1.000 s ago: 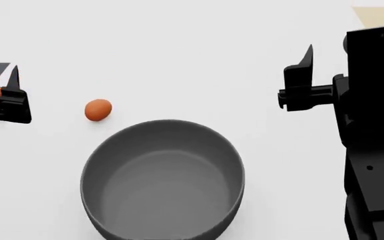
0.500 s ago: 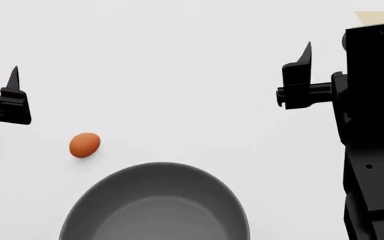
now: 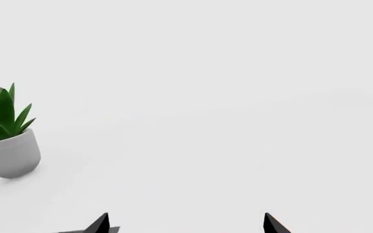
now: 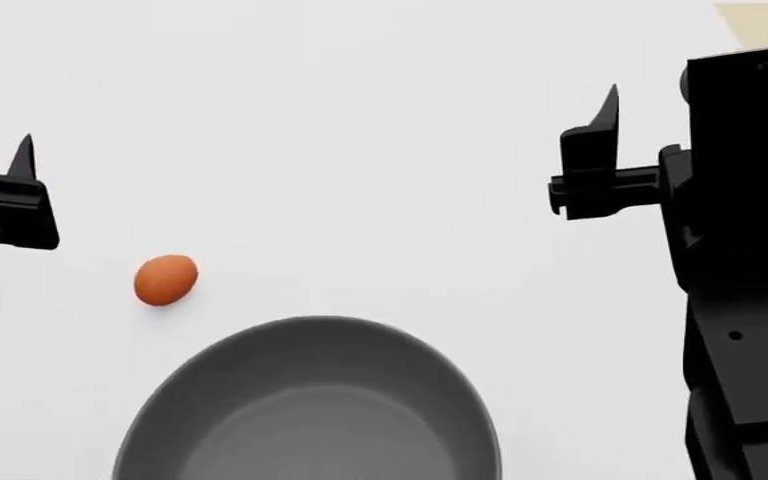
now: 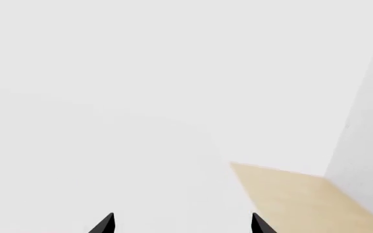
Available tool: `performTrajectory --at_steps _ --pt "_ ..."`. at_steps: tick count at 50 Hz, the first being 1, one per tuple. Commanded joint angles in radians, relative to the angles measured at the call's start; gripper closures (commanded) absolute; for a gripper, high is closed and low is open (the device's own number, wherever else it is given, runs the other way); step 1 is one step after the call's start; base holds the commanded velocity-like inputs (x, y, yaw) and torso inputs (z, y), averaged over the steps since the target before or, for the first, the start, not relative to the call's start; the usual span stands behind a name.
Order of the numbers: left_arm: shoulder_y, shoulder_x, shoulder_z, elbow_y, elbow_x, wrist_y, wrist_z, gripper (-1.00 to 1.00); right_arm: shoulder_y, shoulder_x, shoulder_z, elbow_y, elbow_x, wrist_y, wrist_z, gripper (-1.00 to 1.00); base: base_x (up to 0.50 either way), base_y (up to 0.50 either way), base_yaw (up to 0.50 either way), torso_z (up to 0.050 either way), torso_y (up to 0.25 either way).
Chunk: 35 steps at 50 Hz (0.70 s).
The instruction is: Place the eggs and milk next to the bowl.
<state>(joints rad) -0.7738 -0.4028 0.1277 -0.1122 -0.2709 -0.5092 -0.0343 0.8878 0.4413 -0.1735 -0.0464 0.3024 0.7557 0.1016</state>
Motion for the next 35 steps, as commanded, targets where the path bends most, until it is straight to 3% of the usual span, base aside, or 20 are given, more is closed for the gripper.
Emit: performTrajectory --at_steps 1,35 --pt "0.010 0.017 -0.033 0.011 0.001 0.002 0.028 -1.00 -0.005 -0.021 0.024 0.002 -0.013 -0.006 -0.031 -1.00 0.00 0.00 0.00 0.000 -0.127" --pt "0.001 0.012 -0.024 0.005 -0.003 -0.011 0.023 -1.00 0.000 -0.024 0.002 0.026 -0.013 -0.018 -0.037 -1.00 0.00 0.00 0.00 0.000 -0.120"
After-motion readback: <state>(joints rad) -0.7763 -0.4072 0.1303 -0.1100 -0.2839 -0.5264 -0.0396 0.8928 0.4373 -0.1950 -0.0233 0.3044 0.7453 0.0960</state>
